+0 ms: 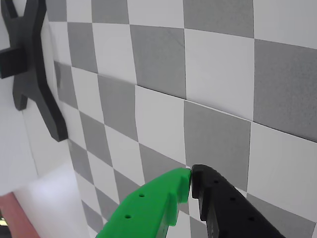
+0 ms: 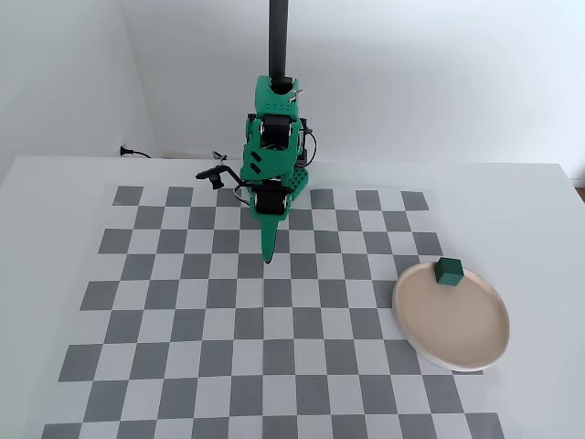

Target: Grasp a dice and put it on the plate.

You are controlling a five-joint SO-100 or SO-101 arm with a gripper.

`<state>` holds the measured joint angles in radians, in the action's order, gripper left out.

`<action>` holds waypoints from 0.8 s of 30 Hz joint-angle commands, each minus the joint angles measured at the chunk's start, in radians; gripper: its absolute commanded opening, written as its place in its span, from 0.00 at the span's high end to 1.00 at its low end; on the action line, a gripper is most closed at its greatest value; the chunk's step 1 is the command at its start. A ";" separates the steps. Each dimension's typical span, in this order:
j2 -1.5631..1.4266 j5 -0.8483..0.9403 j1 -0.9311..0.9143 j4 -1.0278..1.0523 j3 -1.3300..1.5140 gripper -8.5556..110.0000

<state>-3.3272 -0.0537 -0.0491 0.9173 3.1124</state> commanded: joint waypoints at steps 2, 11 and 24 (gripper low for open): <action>-0.009 -0.023 0.017 0.017 -0.018 0.96; -0.009 0.018 0.008 0.023 -0.018 0.96; -0.008 0.017 0.005 0.023 -0.018 0.96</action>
